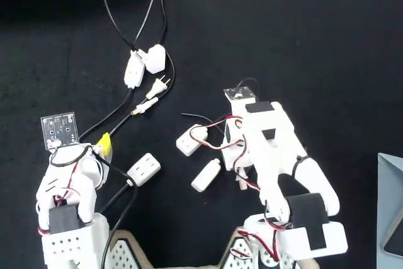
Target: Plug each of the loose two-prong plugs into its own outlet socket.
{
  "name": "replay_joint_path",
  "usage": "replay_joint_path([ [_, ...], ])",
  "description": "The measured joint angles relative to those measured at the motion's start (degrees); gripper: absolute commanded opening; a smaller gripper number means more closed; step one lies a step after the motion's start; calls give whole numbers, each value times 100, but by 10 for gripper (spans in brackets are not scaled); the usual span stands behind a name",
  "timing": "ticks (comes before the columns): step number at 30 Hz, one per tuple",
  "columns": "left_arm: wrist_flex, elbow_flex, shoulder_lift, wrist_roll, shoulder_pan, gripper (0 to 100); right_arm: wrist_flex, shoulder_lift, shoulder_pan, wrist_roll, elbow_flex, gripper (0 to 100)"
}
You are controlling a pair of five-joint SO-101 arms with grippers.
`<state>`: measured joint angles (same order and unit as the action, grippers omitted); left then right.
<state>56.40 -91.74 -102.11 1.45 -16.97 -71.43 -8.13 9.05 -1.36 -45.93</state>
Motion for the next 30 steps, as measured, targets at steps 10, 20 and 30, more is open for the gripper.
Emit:
replay_joint_path([
  [10,0,0,0,0,0,234,-44,0,0,0,0,100],
  [20,0,0,0,0,0,234,-88,0,0,0,-97,100],
  [30,0,0,0,0,0,234,-105,0,0,0,-97,11],
])
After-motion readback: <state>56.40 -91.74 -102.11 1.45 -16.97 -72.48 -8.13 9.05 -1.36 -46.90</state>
